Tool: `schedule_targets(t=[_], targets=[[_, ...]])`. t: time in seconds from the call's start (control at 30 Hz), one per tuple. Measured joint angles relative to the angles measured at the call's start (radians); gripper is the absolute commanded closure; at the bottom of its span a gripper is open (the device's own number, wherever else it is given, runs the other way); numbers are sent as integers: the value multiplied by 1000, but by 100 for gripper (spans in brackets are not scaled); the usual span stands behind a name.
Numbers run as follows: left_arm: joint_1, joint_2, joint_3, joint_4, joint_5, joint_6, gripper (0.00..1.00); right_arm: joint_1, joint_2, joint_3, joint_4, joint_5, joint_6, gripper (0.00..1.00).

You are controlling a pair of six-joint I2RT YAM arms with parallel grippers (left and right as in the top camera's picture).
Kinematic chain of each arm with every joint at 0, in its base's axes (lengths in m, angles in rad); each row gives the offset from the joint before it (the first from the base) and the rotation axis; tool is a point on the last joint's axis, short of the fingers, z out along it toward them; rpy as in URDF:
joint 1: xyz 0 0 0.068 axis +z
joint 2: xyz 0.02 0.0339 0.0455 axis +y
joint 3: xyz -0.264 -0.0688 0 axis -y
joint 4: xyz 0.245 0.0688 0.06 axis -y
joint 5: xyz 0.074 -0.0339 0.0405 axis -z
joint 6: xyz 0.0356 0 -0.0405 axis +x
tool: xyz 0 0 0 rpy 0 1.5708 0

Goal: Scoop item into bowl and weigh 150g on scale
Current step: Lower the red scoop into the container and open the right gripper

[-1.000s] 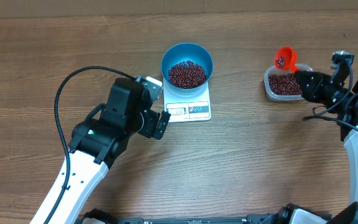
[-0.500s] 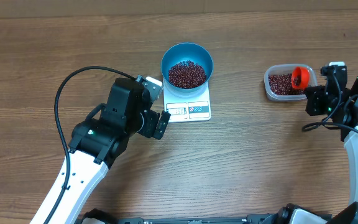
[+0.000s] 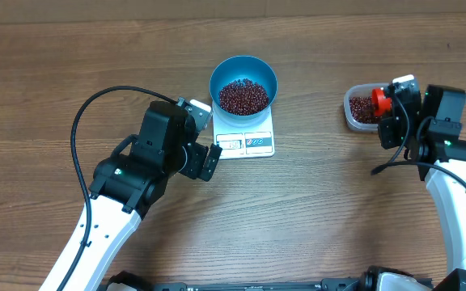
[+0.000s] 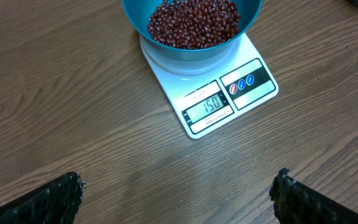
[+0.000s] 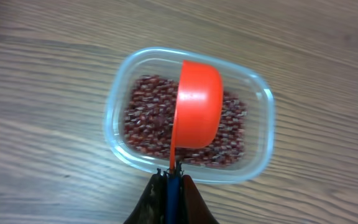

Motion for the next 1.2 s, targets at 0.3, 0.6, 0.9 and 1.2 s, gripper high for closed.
schedule_targets(t=[0.3,0.6,0.9,1.2], targets=[[0,0,0,0,0,0,0,1,0,0,35,73,219,96],[0,0,0,0,0,0,1,0,8,0,13,54,591,96],[0,0,0,0,0,0,1,1,140,0,89,-50,764,96],[0,0,0,0,0,0,0,1,186,0,114,-87,796,59]])
